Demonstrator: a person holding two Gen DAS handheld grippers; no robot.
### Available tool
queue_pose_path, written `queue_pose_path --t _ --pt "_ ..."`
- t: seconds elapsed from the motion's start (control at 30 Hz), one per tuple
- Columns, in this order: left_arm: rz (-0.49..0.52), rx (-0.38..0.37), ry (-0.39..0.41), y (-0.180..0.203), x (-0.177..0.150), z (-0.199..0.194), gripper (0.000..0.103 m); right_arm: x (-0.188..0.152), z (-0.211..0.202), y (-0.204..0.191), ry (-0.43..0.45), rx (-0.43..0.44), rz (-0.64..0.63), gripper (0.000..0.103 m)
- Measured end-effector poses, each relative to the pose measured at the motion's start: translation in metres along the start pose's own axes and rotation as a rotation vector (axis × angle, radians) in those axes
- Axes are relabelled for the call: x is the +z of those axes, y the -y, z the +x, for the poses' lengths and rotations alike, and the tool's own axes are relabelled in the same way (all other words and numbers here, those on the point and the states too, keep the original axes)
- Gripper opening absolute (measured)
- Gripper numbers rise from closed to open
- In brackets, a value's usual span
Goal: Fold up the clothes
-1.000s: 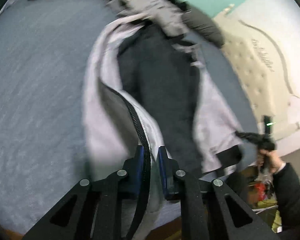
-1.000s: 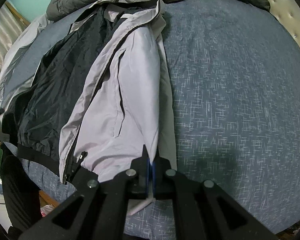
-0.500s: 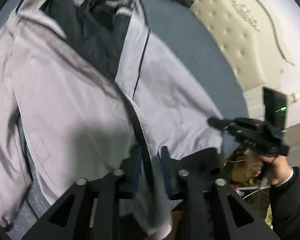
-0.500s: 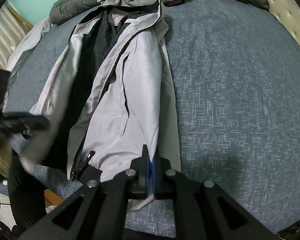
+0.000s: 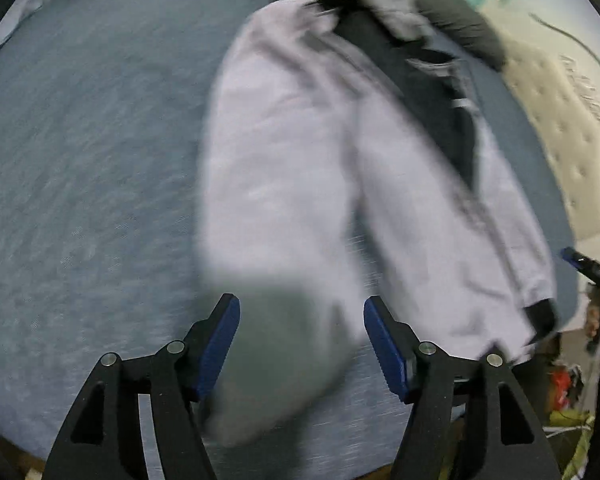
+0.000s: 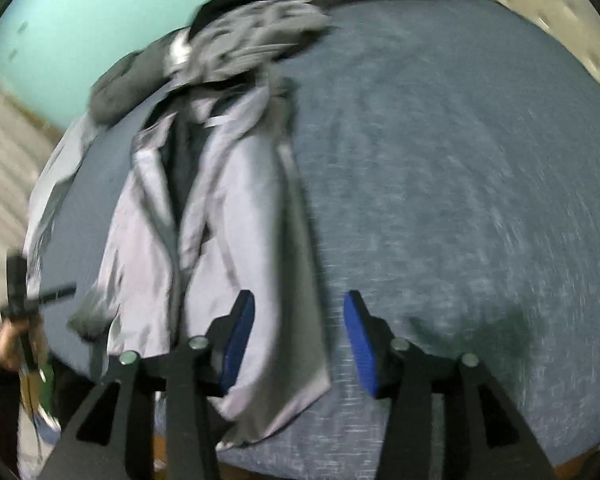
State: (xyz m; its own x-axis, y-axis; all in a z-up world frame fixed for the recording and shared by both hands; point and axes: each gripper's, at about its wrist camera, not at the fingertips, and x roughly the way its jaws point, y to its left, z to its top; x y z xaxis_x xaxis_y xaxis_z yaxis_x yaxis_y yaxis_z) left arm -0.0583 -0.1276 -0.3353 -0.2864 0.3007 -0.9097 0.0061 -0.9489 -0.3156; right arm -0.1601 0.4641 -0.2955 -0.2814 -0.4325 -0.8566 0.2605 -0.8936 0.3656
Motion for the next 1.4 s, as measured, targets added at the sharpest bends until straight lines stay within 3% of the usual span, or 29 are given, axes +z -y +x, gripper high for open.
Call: queue_pose_path --t 0.13,0.27,0.43,0.5,0.6,0.7,0.77,0.87,1.17,1.4 --pt "-0.029 0.062 -0.038 -0.033 -0.011 0.016 0.071 -0.005 0.028 0.020 -0.065 -0.027 0.094 0.048" --pt "-0.056 0.120 -0.076 -0.064 -0.021 0.031 0.072 -0.012 0.064 0.015 -0.155 -0.016 0.080 0.056" --pt "-0.030 0.081 -0.078 -0.057 -0.026 0.045 0.071 -0.016 0.092 0.000 -0.215 -0.023 0.022 0.056" --pt "-0.033 0.050 -0.074 -0.055 -0.026 0.047 0.056 -0.017 0.098 -0.008 -0.231 -0.030 -0.010 0.055" --pt "-0.031 0.016 -0.070 -0.050 -0.026 0.050 0.035 -0.018 0.106 -0.018 -0.254 -0.024 -0.052 0.040" --pt "0.002 0.015 -0.063 -0.039 -0.028 0.051 0.015 -0.020 0.110 -0.027 -0.260 -0.018 -0.086 0.017" --pt "0.021 0.023 -0.052 -0.033 -0.027 0.048 0.009 -0.020 0.109 -0.034 -0.251 -0.009 -0.108 0.005" --pt "0.025 0.017 -0.024 -0.030 -0.027 0.037 0.003 -0.016 0.101 -0.042 -0.226 -0.017 -0.134 0.003" --pt "0.036 0.038 0.081 -0.042 -0.018 -0.030 0.003 0.024 0.036 -0.026 -0.076 -0.082 -0.136 0.002" --pt "-0.002 0.170 0.150 -0.097 0.021 -0.083 0.001 0.069 -0.009 0.008 0.016 -0.208 -0.126 0.002"
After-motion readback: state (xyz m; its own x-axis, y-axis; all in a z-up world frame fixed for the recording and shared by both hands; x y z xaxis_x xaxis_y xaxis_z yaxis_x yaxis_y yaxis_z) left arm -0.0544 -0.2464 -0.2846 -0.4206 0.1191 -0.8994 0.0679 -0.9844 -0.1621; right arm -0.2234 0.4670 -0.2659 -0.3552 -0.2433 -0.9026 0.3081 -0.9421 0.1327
